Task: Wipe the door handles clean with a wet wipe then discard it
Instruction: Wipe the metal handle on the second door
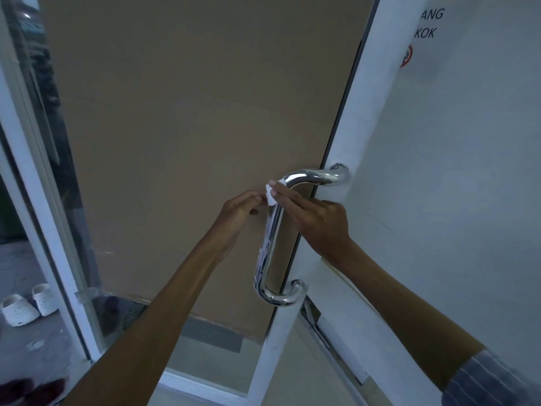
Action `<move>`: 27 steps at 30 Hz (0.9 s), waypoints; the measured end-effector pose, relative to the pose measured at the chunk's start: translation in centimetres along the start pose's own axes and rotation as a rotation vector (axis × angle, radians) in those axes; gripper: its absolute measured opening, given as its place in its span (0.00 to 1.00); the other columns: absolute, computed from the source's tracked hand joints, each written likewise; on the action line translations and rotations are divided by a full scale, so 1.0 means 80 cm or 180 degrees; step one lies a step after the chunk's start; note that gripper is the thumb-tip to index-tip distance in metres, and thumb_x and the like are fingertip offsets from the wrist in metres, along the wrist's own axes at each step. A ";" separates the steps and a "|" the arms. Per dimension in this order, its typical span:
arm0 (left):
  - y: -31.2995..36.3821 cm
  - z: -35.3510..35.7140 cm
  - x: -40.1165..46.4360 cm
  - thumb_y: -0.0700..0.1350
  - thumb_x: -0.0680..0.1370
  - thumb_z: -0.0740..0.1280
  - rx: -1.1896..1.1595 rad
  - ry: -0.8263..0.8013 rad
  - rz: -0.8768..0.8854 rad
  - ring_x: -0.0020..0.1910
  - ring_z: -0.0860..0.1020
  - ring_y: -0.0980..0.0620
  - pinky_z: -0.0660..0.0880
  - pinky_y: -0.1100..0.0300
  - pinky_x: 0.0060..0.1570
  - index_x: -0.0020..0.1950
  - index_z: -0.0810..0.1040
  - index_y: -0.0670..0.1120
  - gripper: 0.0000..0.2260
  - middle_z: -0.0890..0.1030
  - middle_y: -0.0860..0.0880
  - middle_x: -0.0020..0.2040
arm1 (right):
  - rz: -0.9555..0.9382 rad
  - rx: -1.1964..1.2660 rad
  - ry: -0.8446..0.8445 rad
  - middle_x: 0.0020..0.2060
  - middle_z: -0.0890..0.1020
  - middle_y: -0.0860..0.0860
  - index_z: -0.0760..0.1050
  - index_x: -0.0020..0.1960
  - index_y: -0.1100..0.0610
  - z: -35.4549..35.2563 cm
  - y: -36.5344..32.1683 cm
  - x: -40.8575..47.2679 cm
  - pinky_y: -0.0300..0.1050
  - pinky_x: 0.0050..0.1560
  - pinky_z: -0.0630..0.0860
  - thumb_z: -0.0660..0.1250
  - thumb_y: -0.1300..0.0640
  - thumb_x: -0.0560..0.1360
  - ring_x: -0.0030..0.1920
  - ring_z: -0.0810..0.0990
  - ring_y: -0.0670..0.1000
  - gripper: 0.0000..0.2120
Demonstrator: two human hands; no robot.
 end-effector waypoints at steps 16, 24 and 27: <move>0.055 0.002 0.018 0.55 0.76 0.69 0.0809 0.0536 0.0739 0.53 0.80 0.65 0.73 0.46 0.69 0.52 0.83 0.60 0.06 0.84 0.65 0.51 | 0.1865 0.0261 -0.0062 0.53 0.89 0.47 0.81 0.69 0.49 -0.049 0.099 -0.030 0.36 0.28 0.61 0.60 0.56 0.87 0.27 0.76 0.46 0.15; 0.087 0.040 0.013 0.55 0.79 0.70 0.1701 0.0656 0.1313 0.62 0.70 0.53 0.56 0.54 0.54 0.54 0.79 0.60 0.05 0.79 0.62 0.57 | 0.2053 0.0951 -0.0332 0.31 0.80 0.42 0.80 0.70 0.46 -0.047 0.123 -0.024 0.47 0.26 0.76 0.63 0.55 0.87 0.23 0.73 0.46 0.15; 0.085 0.040 0.014 0.53 0.79 0.70 0.1673 0.0743 0.1330 0.61 0.70 0.52 0.57 0.54 0.53 0.54 0.79 0.59 0.05 0.79 0.62 0.56 | 0.2316 0.1206 -0.0339 0.31 0.82 0.43 0.79 0.71 0.44 -0.044 0.132 -0.033 0.51 0.31 0.81 0.61 0.52 0.87 0.23 0.78 0.47 0.15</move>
Point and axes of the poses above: each hand's wrist, its own x-axis towards the middle knuckle, its own z-axis out of the palm, y = z × x, the point moved 5 cm from there along x, towards the middle knuckle
